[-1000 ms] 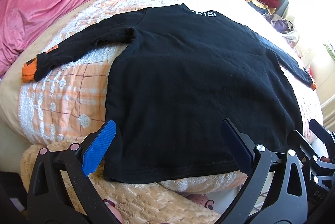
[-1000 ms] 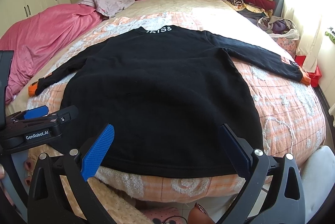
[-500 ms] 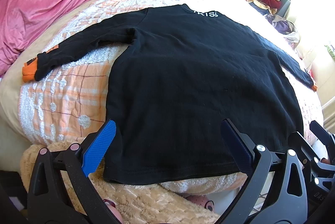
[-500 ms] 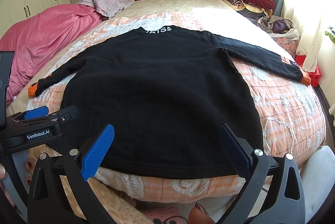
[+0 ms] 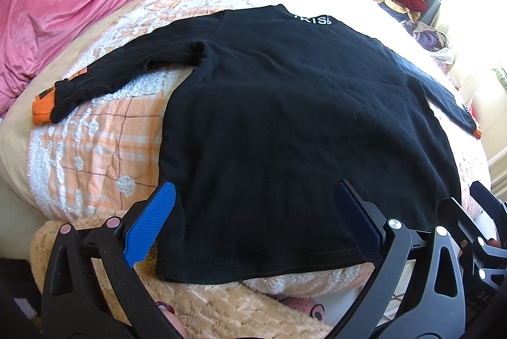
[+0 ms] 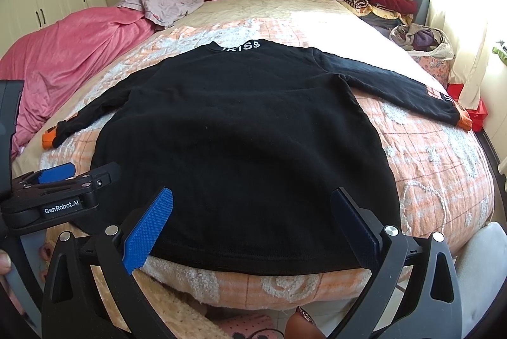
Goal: Fold small clothes
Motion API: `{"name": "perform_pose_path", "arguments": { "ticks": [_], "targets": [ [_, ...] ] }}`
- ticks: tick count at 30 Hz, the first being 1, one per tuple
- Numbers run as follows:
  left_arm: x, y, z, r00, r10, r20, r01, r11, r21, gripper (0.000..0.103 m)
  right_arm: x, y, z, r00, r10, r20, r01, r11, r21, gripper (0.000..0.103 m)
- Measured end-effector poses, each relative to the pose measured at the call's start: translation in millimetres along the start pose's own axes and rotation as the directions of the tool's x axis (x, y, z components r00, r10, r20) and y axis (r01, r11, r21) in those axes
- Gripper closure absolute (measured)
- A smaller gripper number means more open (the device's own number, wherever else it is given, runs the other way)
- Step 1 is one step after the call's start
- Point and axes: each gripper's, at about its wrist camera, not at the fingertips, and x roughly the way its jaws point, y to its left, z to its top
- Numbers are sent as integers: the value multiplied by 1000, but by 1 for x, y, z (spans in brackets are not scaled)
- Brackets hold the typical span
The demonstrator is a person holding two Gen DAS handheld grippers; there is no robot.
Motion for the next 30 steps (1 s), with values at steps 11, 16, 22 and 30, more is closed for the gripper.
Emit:
{"name": "perform_pose_path", "arguments": {
  "ticks": [11, 16, 22, 30],
  "targets": [
    [8, 4, 19, 1000, -22, -2, 22, 1000, -9, 9, 3, -2, 14, 1000, -15, 13, 15, 1000, 2, 4],
    [14, 4, 30, 1000, -27, -6, 27, 1000, 0, 9, 9, -3, 23, 1000, -18, 13, 18, 1000, 0, 4],
    [19, -1, 47, 999, -51, -2, 51, 999, 13, 9, 21, -11, 35, 1000, -8, 10, 8, 1000, 20, 4],
    [34, -13, 76, 998, -59, -16, 60, 998, 35, 9, 34, -33, 57, 999, -29, 19, 28, 998, 64, 4]
  ]
}}
